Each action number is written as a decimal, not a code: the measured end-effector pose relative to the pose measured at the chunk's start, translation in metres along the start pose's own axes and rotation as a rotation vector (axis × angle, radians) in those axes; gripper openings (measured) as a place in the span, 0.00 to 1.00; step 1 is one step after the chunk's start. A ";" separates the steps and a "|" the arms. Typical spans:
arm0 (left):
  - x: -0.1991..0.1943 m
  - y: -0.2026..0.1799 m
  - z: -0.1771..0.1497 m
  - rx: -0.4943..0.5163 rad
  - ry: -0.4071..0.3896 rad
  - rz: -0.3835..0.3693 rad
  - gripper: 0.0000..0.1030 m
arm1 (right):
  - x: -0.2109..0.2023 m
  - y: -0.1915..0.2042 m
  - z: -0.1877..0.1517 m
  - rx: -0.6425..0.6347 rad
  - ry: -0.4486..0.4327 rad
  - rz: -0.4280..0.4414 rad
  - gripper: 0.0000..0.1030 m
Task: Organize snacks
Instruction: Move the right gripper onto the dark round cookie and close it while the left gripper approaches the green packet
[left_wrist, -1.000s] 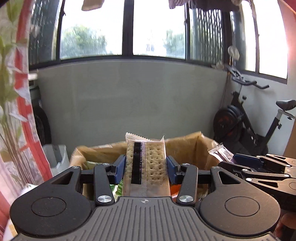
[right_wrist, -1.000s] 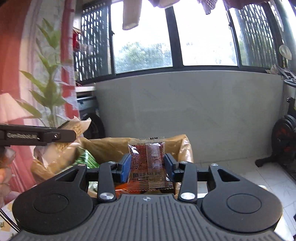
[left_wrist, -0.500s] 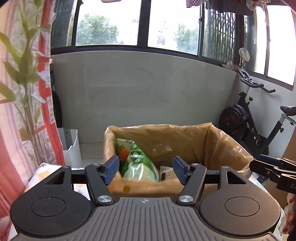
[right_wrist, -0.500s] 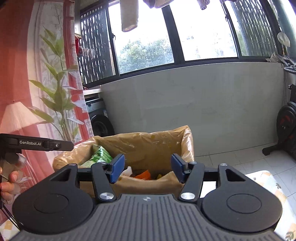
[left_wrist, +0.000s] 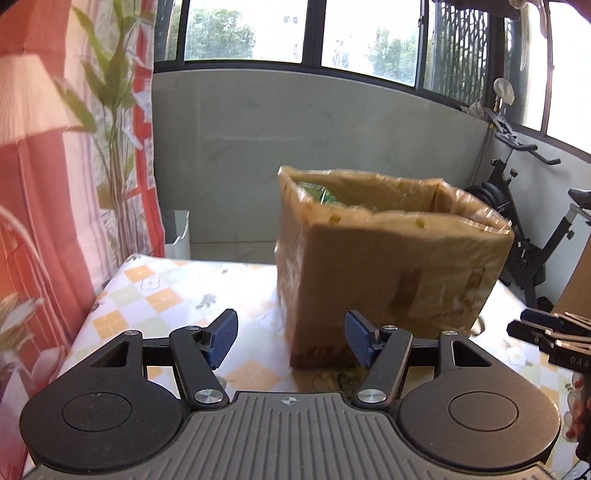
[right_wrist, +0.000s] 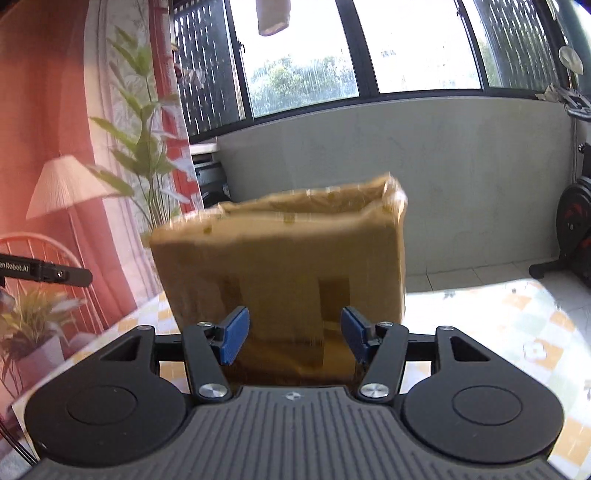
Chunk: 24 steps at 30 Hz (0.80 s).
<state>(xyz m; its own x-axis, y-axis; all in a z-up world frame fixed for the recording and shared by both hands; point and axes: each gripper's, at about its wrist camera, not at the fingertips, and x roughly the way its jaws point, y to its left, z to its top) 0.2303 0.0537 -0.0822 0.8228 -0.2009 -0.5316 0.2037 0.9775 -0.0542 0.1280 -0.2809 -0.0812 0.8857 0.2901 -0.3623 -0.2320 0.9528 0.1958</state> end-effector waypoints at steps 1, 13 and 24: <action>0.004 0.003 -0.005 -0.012 0.010 0.003 0.65 | 0.003 0.001 -0.011 -0.011 0.025 -0.013 0.57; 0.049 0.004 -0.057 -0.046 0.100 0.003 0.64 | 0.042 0.010 -0.090 -0.083 0.290 0.040 0.64; 0.078 -0.008 -0.072 -0.017 0.161 -0.037 0.64 | 0.059 0.009 -0.091 -0.159 0.346 0.078 0.49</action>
<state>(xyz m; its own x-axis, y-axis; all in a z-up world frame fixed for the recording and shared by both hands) 0.2548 0.0348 -0.1843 0.7191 -0.2252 -0.6573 0.2217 0.9709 -0.0901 0.1417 -0.2475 -0.1839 0.6811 0.3495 -0.6434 -0.3768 0.9207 0.1012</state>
